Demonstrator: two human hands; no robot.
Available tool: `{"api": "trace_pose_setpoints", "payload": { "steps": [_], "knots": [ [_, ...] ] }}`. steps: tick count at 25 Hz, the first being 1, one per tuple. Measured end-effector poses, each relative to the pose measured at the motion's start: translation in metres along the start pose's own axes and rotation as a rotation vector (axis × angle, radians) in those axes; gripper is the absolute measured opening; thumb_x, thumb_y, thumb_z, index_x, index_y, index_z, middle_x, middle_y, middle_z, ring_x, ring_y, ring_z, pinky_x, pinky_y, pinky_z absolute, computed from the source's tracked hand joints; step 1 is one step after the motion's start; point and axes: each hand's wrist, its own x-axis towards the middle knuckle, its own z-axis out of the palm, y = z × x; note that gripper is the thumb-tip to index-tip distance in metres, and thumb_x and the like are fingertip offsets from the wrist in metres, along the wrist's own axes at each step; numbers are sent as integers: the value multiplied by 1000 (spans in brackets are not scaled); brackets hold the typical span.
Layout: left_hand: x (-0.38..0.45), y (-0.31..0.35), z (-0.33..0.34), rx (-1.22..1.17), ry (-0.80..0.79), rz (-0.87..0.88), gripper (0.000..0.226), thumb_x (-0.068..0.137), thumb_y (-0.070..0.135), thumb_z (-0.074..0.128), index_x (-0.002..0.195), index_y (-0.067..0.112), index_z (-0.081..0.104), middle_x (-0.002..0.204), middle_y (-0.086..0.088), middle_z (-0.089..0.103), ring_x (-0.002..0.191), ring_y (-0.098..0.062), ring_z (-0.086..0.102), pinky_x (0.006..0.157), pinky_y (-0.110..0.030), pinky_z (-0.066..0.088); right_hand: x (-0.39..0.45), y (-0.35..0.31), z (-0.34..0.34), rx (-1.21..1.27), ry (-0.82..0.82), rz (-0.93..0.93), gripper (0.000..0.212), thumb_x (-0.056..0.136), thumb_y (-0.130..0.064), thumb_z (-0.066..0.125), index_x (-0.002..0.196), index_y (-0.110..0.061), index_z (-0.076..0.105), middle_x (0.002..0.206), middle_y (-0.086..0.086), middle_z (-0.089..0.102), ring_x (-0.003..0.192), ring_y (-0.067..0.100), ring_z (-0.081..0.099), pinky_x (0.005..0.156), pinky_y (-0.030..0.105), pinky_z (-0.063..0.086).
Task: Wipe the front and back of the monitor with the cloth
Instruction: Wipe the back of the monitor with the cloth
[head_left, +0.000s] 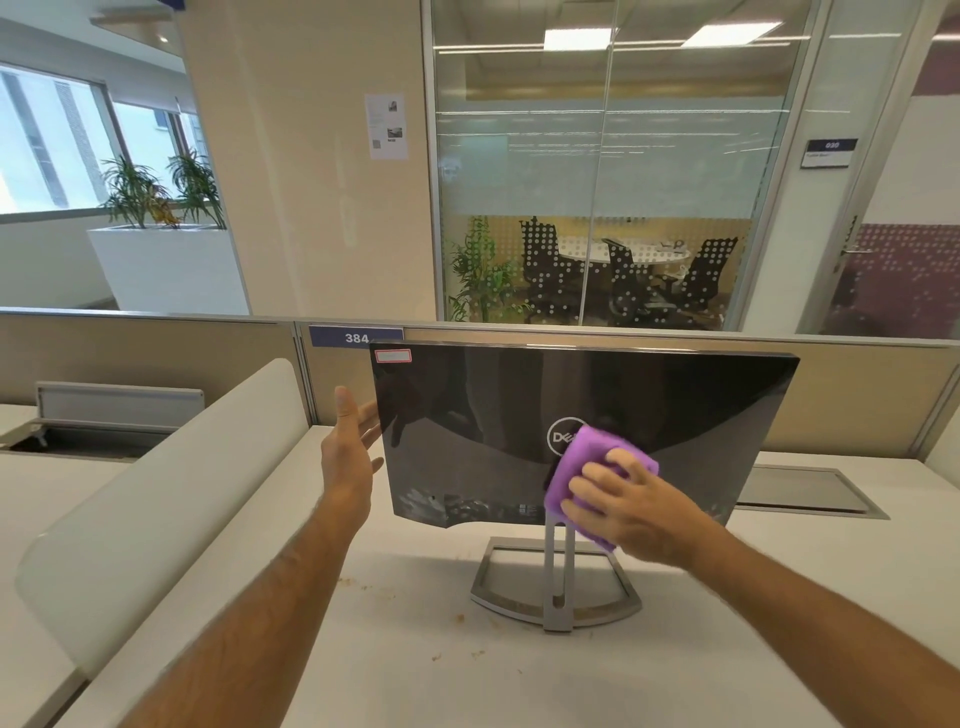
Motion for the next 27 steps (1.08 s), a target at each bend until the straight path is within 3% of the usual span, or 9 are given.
{"api": "trace_pose_setpoints", "payload": {
  "steps": [3, 5, 8, 10, 14, 19, 24, 25, 27],
  "knots": [
    [0, 0, 0, -6, -1, -5, 66, 78, 79, 25, 114, 37, 62, 138, 1, 58, 129, -26, 52, 108, -58, 35, 10, 11, -3, 20, 152, 283, 58, 74, -20, 77, 128, -17, 55, 124, 12, 57, 114, 33, 50, 100, 52, 41],
    [0, 0, -1, -9, -9, -4, 65, 79, 79, 25, 114, 38, 61, 138, 1, 58, 129, -26, 52, 108, -58, 35, 7, -2, -1, 29, 104, 190, 61, 71, -21, 81, 127, -17, 56, 123, 11, 58, 113, 33, 52, 98, 53, 44],
    [1, 0, -3, -8, -19, -8, 67, 79, 79, 25, 116, 37, 61, 138, 2, 58, 128, -26, 52, 108, -58, 35, 0, -18, -1, 25, -102, -136, 68, 59, -25, 91, 120, -18, 61, 118, 8, 63, 108, 31, 59, 94, 50, 50],
    [2, -1, -4, -7, -23, -10, 70, 79, 79, 25, 119, 35, 61, 138, 1, 58, 129, -26, 52, 108, -58, 35, 10, -11, -5, 3, -65, -88, 66, 62, -25, 89, 121, -18, 60, 118, 8, 62, 108, 31, 58, 94, 50, 49],
    [3, -2, -5, -7, -30, -15, 68, 81, 78, 24, 119, 35, 61, 138, 1, 58, 128, -26, 52, 108, -57, 35, 27, -1, -11, 59, 123, 267, 57, 73, -22, 79, 126, -18, 57, 122, 11, 59, 112, 32, 53, 98, 52, 44],
    [4, -1, -8, -5, -46, -18, 72, 81, 78, 25, 122, 32, 62, 138, 1, 58, 128, -25, 52, 108, -56, 34, 13, -22, -8, 24, -140, -131, 69, 58, -26, 92, 120, -20, 61, 118, 7, 64, 107, 30, 60, 94, 50, 50],
    [5, -2, -8, -5, -50, -24, 78, 78, 79, 26, 127, 29, 60, 140, 1, 57, 129, -26, 52, 109, -56, 34, 33, -7, -15, 76, 109, 334, 59, 69, -24, 82, 124, -18, 60, 121, 11, 61, 111, 32, 56, 99, 50, 41],
    [5, -2, -9, -7, -52, -26, 78, 78, 79, 26, 127, 29, 60, 140, 1, 57, 129, -26, 52, 109, -56, 34, 35, -10, -16, 90, 113, 352, 59, 69, -24, 82, 124, -18, 60, 121, 11, 61, 111, 33, 55, 99, 51, 40],
    [6, -2, -9, -4, -56, -26, 79, 78, 79, 26, 128, 28, 60, 141, 1, 56, 129, -26, 51, 109, -56, 34, 33, -26, -13, 79, 18, 141, 60, 66, -25, 85, 121, -19, 61, 118, 8, 61, 109, 31, 57, 96, 51, 45]
  ]
}}
